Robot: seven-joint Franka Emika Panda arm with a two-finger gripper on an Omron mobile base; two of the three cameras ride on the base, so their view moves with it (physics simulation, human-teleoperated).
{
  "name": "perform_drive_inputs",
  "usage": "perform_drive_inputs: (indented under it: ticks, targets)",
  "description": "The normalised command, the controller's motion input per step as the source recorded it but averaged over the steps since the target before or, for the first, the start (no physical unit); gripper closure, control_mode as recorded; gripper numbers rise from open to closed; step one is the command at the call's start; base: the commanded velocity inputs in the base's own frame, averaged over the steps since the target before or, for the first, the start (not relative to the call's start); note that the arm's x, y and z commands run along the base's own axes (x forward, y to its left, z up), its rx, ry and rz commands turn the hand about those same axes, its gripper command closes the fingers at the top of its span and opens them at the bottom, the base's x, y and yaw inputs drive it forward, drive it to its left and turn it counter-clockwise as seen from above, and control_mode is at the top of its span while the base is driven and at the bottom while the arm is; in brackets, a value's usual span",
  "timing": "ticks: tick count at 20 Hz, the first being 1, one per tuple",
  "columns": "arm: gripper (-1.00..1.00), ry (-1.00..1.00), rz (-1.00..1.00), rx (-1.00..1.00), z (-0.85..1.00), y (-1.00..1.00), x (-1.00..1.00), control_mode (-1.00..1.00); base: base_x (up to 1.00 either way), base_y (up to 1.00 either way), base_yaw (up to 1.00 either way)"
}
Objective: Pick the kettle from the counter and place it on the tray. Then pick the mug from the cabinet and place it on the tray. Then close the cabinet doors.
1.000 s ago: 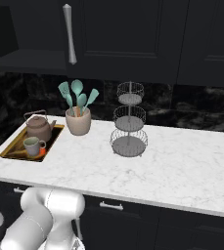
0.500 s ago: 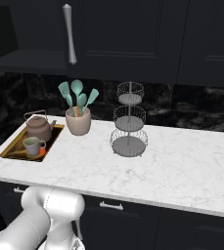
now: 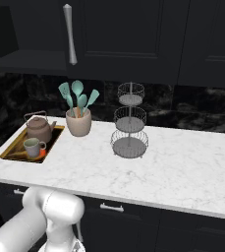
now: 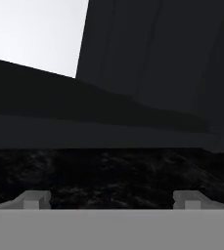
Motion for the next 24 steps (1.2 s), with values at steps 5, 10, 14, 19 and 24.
perform_drive_inputs:
  ticks: [5, 10, 14, 19, 24]
  targets:
    - [-1.00, 0.00, 0.00, 0.12, 0.55, 0.36, -0.01, -1.00, 0.00, 0.00, 0.00]
    - [-1.00, 0.00, 0.00, 0.10, 0.70, 0.33, 0.00, -1.00, 0.00, 0.00, 0.00]
    - [-1.00, 0.00, 0.00, 0.07, 0.85, 0.19, 0.00, -1.00, 0.00, 0.00, 0.00]
    - [-1.00, 0.00, -0.03, 0.03, 0.98, 0.13, -0.05, -1.00, 0.00, 0.00, 0.00]
    - [-1.00, 0.00, -0.08, 0.01, 0.87, 0.12, -0.09, -1.00, 0.00, 0.00, 0.00]
